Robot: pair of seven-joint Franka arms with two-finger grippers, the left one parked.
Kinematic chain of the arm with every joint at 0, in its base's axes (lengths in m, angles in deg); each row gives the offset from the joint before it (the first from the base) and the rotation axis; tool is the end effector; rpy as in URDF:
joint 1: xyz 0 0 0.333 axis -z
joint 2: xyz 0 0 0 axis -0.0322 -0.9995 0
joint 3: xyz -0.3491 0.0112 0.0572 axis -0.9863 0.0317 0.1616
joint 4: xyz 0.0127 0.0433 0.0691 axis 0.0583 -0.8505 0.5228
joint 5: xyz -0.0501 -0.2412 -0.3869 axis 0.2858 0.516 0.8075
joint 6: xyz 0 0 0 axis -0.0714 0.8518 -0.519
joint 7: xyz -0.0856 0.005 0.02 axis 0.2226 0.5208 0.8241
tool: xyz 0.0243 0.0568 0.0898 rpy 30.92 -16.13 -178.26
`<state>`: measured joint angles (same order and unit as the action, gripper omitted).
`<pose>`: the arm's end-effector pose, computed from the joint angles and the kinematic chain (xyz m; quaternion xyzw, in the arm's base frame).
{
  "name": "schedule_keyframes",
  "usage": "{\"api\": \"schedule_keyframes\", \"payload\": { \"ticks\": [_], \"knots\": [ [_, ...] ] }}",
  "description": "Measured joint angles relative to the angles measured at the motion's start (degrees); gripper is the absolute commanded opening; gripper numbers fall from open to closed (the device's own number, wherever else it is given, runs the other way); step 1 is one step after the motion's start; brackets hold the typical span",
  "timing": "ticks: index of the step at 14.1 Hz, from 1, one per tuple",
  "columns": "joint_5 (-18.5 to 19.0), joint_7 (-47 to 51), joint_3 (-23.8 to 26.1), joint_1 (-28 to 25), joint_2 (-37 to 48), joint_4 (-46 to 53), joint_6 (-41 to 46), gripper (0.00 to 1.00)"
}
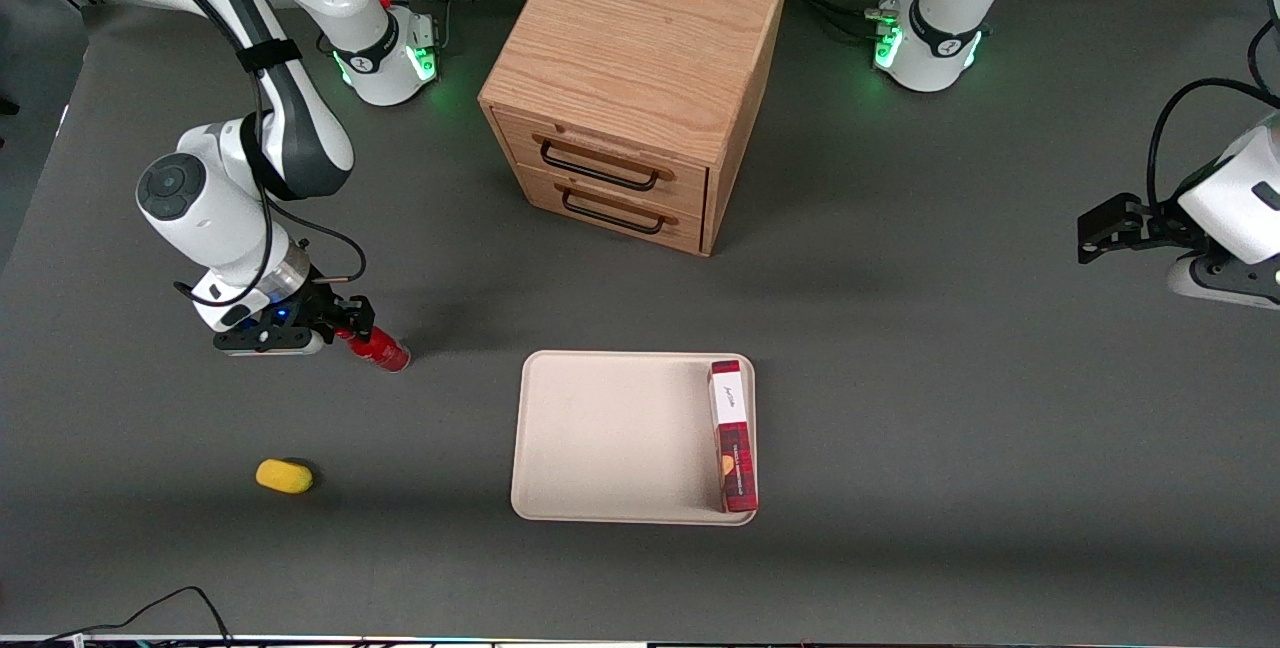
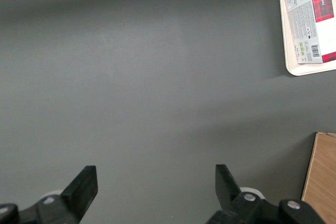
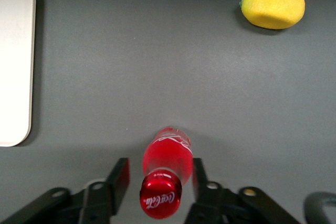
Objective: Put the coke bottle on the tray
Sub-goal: 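Close the right gripper around the bottle's neck, then lift the bottle off the table with the right gripper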
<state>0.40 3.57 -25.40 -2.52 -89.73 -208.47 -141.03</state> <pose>0.6131 0.0778 0.3148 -0.9964 0.0116 -0.0824 0.0144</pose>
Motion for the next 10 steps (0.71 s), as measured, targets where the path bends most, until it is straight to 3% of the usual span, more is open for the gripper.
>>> {"api": "schedule_keyframes", "payload": {
  "ticks": [6, 10],
  "knots": [
    [0.1, 0.0, 0.0, 0.0, 1.5, 0.5, 3.3, 0.0],
    [0.2, -0.1, 0.0, 0.0, 5.4, 12.3, 25.3, 0.0]
  ]
}}
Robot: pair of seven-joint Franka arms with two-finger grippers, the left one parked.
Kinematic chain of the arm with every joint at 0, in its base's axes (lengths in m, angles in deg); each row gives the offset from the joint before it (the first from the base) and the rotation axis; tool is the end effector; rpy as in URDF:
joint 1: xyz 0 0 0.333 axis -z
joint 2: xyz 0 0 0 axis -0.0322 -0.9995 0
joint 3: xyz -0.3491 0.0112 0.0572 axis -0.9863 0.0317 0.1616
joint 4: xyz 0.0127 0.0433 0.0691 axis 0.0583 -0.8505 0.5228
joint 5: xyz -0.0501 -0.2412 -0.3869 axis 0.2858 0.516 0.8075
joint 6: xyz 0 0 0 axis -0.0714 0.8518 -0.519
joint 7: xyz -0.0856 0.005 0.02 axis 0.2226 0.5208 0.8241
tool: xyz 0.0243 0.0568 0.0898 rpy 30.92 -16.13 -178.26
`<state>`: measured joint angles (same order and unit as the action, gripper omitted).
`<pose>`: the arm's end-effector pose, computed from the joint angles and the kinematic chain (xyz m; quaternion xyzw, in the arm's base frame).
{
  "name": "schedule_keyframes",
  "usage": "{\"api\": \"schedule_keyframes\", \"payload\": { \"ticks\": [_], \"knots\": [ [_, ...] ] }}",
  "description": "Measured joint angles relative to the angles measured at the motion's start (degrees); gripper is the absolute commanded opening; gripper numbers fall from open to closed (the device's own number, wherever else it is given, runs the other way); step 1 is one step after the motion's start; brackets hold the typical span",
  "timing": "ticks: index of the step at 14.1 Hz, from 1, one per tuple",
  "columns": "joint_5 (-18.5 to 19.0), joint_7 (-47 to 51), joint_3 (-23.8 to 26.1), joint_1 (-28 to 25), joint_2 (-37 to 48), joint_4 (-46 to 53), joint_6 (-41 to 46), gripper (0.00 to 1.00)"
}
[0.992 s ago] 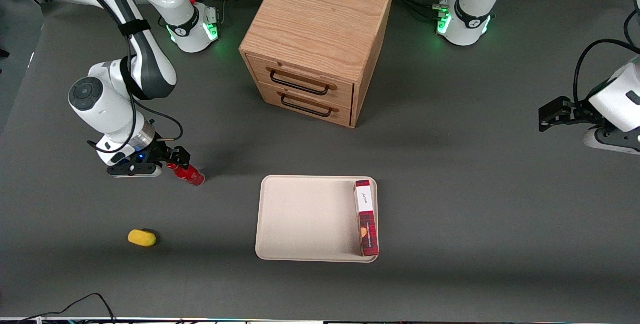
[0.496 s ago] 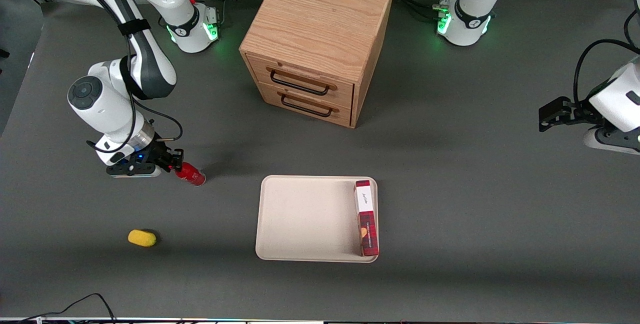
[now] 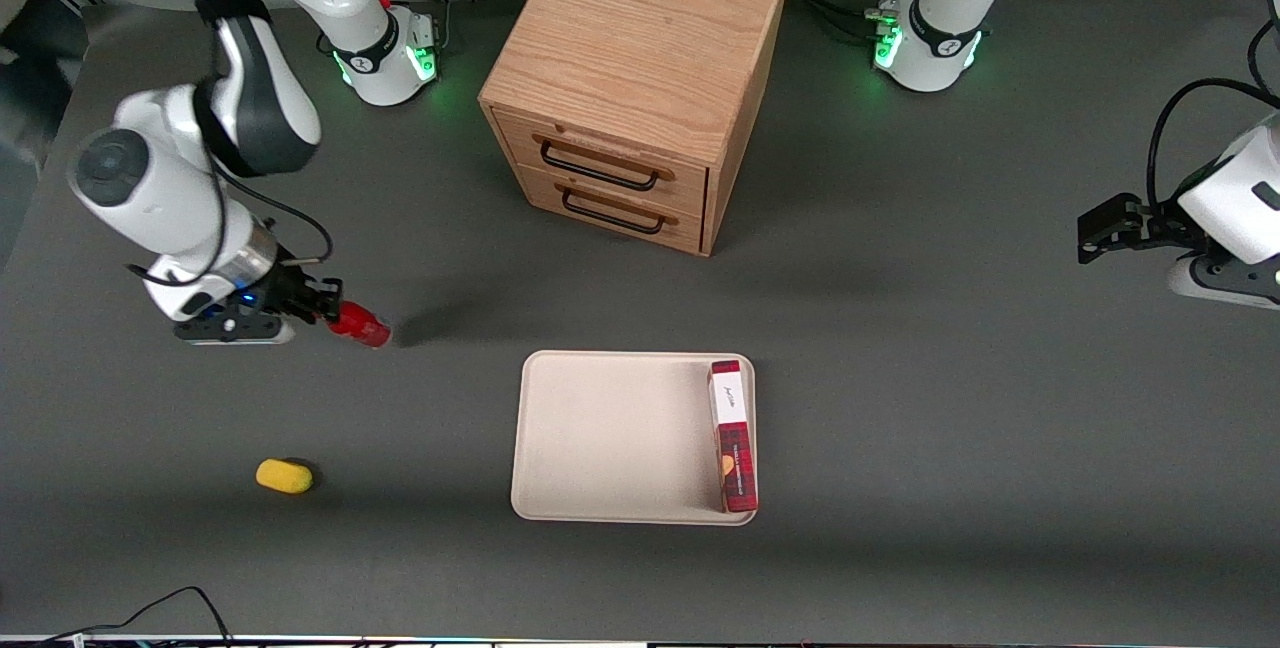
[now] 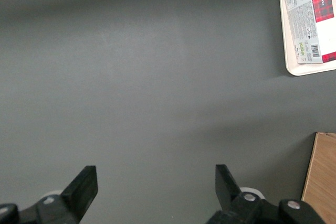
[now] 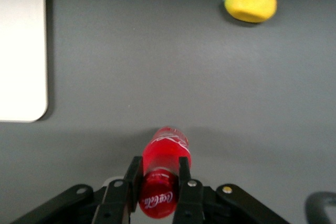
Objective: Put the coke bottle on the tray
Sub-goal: 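Lift the bottle off the table with the right gripper, then carry the bottle with the right gripper over the cream tray's edge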
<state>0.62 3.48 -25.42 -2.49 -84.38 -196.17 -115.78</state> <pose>0.6299 0.0775 0.4391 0.9998 -0.0121 0.0178 0.0045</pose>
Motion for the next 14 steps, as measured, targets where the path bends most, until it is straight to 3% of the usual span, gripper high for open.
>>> {"api": "schedule_keyframes", "payload": {
  "ticks": [3, 6, 10, 14],
  "knots": [
    [0.0, -0.2, 0.0, 0.2, 1.0, 14.2, 16.8, 0.0],
    [0.0, -0.7, -0.2, 0.4, 0.8, 25.0, 27.2, 0.0],
    [0.0, -1.1, -0.6, 0.5, -2.3, 31.7, 30.0, 0.0],
    [0.0, 1.3, -0.2, -0.4, -11.0, 40.1, 29.8, 0.0]
  ]
}}
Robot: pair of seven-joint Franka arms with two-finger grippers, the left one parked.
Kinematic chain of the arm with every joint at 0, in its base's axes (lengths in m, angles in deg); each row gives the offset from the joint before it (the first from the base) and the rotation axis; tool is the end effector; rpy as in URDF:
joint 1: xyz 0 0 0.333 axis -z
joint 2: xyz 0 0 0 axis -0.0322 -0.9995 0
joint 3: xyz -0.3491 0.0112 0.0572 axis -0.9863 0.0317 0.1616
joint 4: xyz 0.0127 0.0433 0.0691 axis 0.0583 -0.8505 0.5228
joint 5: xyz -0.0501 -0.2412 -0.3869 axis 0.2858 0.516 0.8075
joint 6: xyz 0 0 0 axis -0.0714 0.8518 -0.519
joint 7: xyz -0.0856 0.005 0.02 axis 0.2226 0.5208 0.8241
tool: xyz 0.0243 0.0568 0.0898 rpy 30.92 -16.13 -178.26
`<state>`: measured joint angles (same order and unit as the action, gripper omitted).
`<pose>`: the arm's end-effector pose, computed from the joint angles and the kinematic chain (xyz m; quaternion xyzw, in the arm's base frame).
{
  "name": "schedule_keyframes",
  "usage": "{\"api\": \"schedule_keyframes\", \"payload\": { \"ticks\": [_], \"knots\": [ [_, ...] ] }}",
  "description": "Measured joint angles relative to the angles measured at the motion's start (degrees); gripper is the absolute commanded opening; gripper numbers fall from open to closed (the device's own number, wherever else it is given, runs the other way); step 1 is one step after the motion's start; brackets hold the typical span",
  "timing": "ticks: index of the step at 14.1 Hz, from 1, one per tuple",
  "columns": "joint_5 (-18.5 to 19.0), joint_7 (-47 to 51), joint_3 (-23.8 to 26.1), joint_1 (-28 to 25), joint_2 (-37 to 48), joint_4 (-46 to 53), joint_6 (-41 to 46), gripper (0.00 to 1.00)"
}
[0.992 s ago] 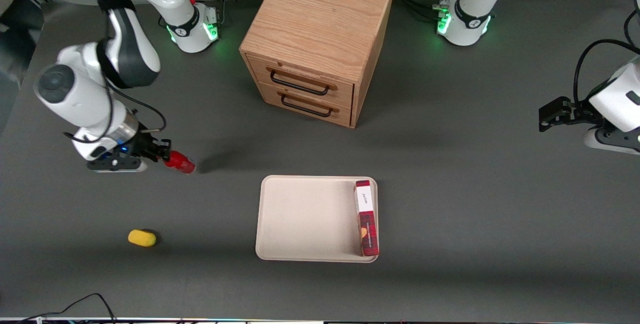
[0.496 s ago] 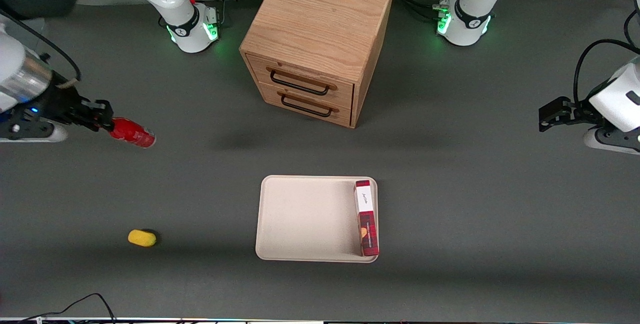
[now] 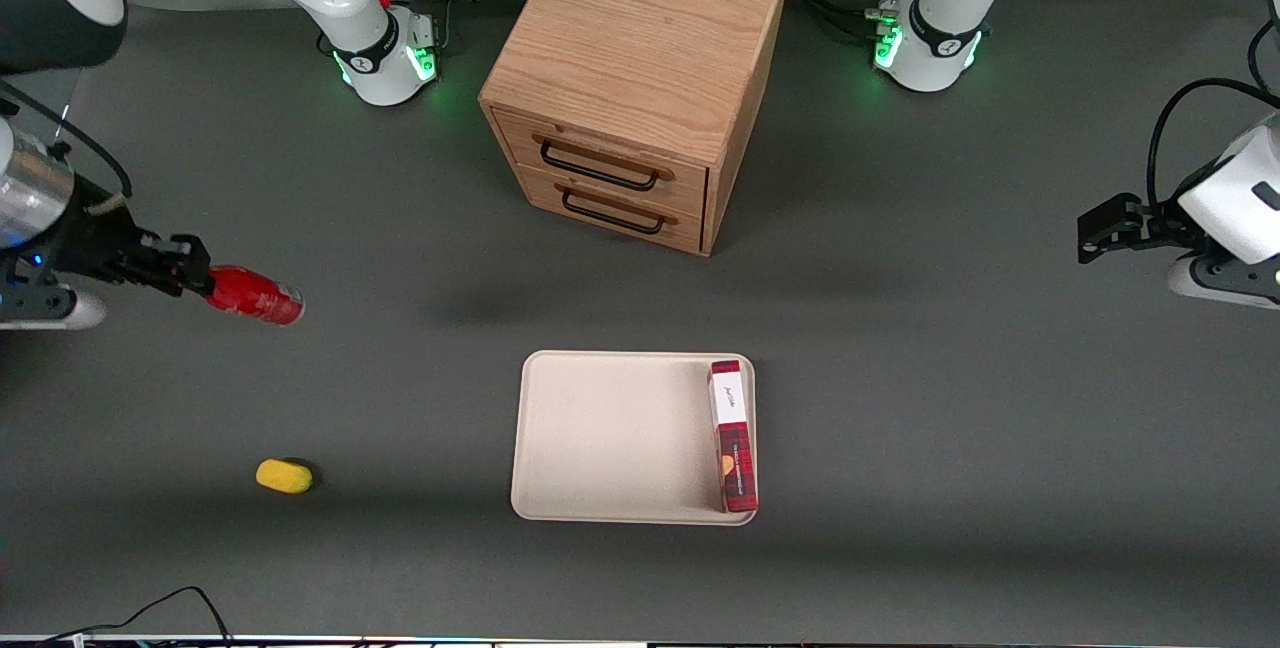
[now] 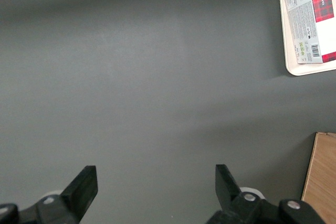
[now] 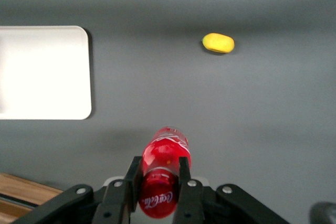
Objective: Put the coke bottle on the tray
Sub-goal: 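Carry the bottle with the right gripper over the cream tray's edge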
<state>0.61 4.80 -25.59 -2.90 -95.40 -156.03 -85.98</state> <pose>0.7042 0.0780 0.6425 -0.9995 0.0293 -0.0112 0.0038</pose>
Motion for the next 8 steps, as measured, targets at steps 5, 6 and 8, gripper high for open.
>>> {"api": "schedule_keyframes", "payload": {
  "ticks": [5, 6, 8],
  "knots": [
    [0.0, 9.6, 0.0, -8.2, -11.9, 9.6, -4.8, 0.0],
    [0.0, 10.5, 0.0, -9.5, -13.6, 10.4, -6.6, 0.0],
    [0.0, 11.7, 0.0, -11.6, -16.5, 11.8, -10.2, 0.0]
  ]
}}
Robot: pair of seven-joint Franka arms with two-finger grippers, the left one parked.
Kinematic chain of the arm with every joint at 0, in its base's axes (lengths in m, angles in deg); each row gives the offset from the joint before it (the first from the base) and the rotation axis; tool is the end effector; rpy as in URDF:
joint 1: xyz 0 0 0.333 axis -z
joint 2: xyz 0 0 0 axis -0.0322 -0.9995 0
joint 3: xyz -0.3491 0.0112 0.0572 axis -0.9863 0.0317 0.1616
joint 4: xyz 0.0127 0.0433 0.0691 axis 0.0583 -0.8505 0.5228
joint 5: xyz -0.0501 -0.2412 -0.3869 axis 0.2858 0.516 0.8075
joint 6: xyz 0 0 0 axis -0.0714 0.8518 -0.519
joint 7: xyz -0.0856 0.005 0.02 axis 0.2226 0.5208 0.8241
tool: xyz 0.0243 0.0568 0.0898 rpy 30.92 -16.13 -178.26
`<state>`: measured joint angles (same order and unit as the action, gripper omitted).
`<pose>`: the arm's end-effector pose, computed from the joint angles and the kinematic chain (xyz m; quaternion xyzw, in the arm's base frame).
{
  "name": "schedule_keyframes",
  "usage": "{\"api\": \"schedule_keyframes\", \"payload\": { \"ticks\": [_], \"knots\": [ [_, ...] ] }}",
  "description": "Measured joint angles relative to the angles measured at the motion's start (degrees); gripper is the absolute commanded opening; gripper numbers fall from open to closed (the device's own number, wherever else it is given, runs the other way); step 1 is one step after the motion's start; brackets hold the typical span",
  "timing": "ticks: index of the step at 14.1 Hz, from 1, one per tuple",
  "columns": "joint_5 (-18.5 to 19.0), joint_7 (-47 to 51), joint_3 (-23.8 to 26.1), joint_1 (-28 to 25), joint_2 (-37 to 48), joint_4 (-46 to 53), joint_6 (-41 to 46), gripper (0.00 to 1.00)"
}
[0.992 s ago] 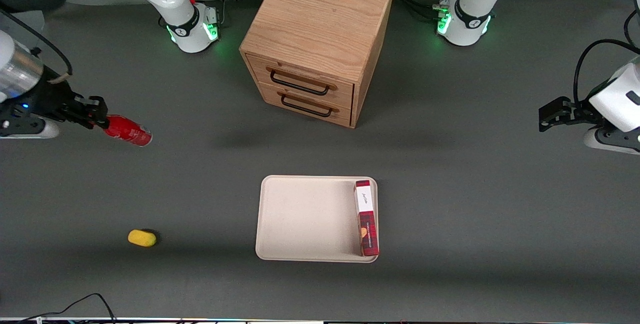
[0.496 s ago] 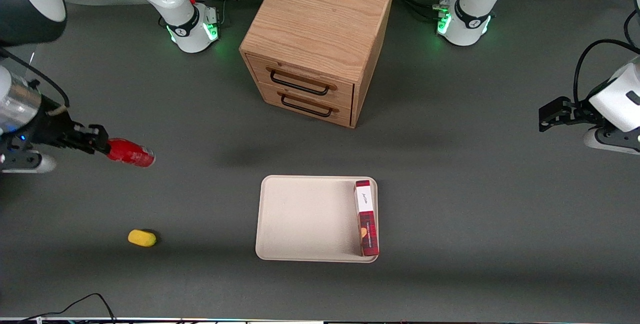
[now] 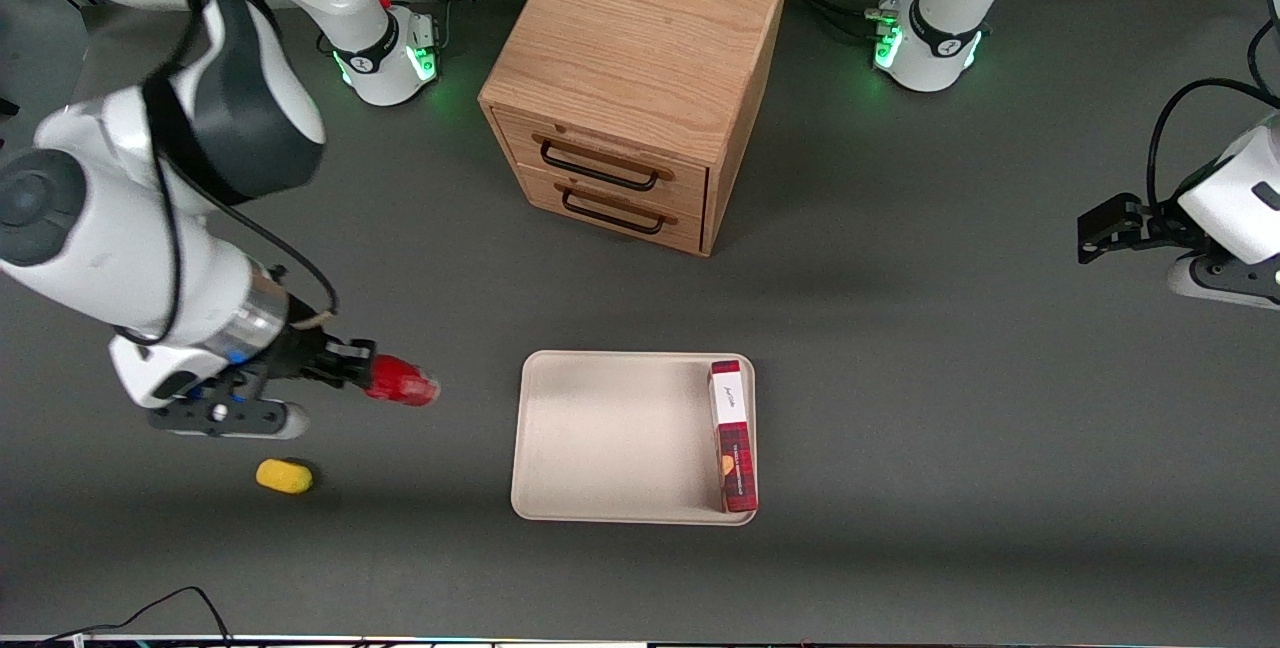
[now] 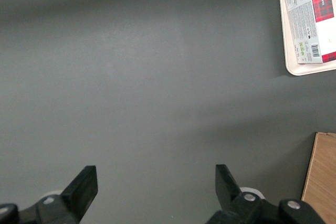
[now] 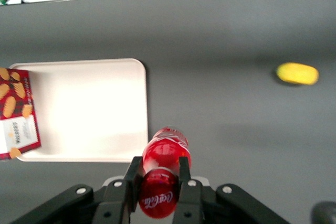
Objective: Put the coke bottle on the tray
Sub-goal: 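Carry the bottle with the right gripper over the cream tray's edge, then lower the bottle onto the tray and open the right gripper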
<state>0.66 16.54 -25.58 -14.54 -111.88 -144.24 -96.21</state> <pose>0.7730 0.2380 0.5543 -0.9974 0.0362 -0.0511 0.0363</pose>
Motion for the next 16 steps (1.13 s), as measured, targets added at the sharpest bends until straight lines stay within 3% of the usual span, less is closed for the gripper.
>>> {"api": "schedule_keyframes", "payload": {
  "ticks": [4, 9, 16],
  "knots": [
    [0.1, 3.6, -0.3, -4.0, -5.5, 1.2, -7.5, 0.0],
    [0.8, 5.2, -7.2, -11.6, -12.8, 1.5, -18.6, 0.0],
    [1.0, 5.2, -9.8, -13.8, -19.4, 2.1, -26.2, 0.0]
  ]
}}
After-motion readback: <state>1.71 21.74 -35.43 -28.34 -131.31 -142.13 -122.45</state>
